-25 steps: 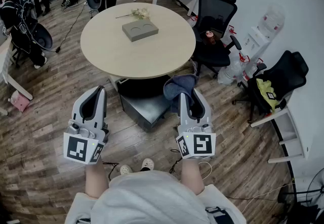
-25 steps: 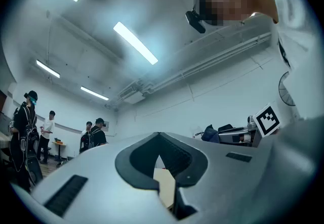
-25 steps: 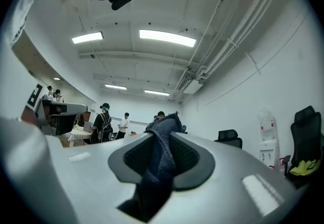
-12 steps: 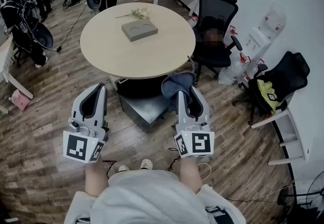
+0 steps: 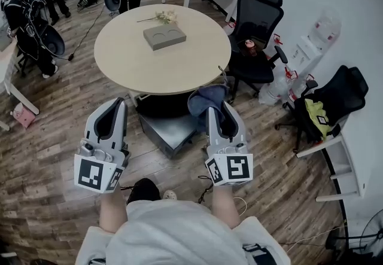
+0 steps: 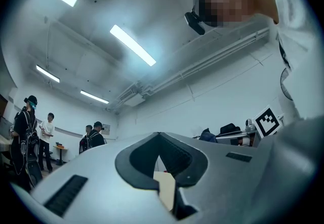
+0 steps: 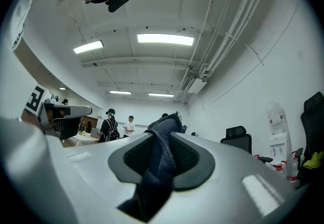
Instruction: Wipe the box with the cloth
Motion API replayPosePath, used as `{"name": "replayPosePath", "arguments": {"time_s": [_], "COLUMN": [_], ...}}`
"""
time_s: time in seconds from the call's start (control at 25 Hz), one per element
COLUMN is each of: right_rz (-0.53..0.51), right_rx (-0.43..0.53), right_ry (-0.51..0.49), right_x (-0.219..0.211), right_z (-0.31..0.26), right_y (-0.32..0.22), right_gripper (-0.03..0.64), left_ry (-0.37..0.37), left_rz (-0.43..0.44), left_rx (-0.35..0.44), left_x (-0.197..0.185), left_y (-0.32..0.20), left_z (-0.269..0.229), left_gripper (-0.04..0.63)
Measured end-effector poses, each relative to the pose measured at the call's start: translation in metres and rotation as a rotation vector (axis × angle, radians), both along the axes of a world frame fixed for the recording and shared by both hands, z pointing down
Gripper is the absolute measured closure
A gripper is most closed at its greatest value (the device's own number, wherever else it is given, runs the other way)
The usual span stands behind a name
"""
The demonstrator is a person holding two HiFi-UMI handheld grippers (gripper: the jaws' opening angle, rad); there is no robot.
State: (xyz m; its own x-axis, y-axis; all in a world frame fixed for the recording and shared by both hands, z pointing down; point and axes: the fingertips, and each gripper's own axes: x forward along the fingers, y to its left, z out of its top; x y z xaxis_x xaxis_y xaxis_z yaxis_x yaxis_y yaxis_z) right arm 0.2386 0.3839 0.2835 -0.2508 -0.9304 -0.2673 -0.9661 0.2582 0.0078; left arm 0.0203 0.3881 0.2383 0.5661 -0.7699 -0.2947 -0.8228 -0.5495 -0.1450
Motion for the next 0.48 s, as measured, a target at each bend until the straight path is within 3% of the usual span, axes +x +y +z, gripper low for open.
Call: {"name": "replayPosePath", "arguments": {"time_s": [0.48], "right_rz": [-0.013], "right_rx": [0.006], "right_ry": [0.004], "right_x": [-0.026], "right_z": [-0.002], "right_y": [-0.08], "right_gripper": [0.515], "left_ry": [0.001], "left_rz": [0.002], "left_rx": [0.007], "left_x": [-0.024], "left_y": [-0.074], "left_z": [0.002], "left_gripper": [0.592]}}
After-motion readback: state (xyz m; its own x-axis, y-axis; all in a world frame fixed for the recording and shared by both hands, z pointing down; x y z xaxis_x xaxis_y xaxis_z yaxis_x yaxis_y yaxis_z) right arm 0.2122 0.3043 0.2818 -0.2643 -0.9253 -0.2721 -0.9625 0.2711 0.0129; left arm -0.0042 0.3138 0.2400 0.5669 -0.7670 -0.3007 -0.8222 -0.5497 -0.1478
